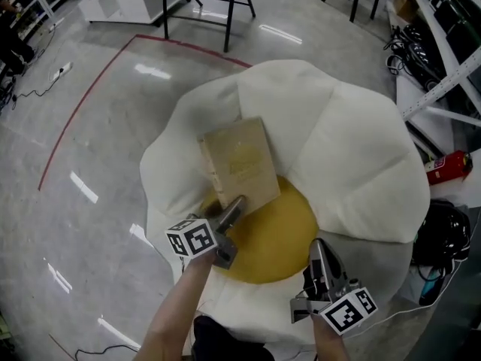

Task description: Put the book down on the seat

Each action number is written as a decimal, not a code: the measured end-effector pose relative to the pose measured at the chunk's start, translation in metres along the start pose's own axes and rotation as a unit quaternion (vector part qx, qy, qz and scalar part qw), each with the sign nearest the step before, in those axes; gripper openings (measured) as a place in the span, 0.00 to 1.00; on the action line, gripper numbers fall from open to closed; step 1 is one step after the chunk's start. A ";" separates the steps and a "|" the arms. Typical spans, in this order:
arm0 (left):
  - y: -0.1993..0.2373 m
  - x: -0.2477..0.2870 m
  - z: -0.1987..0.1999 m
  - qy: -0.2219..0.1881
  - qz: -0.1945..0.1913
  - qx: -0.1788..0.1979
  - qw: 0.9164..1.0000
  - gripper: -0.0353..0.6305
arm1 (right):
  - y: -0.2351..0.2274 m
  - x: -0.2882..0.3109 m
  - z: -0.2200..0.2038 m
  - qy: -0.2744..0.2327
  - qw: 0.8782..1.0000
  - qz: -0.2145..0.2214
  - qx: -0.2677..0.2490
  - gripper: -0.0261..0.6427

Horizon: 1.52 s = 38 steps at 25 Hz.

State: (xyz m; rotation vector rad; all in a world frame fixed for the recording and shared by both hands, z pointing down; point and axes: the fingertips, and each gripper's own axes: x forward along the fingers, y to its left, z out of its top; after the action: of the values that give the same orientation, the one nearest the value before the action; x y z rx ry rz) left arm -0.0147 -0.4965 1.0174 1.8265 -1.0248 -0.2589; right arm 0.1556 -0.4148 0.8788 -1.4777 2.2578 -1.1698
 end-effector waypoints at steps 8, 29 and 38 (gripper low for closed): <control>0.045 0.003 -0.023 0.035 0.115 -0.011 0.993 0.49 | -0.005 -0.003 -0.015 -0.001 1.000 0.001 0.003 0.06; -0.098 -0.136 0.002 0.060 0.161 0.119 0.978 0.37 | 0.127 -0.048 0.006 0.076 0.995 0.027 -0.056 0.06; -0.256 -0.185 0.063 0.038 0.127 0.183 0.974 0.11 | 0.233 -0.079 0.054 0.081 0.994 0.039 -0.060 0.06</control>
State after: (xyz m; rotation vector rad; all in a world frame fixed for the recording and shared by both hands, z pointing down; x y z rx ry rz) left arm -0.0298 -0.3606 0.7261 1.9838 -1.3021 0.1649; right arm 0.0632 -0.3323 0.6593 -1.3668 2.5093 -1.1910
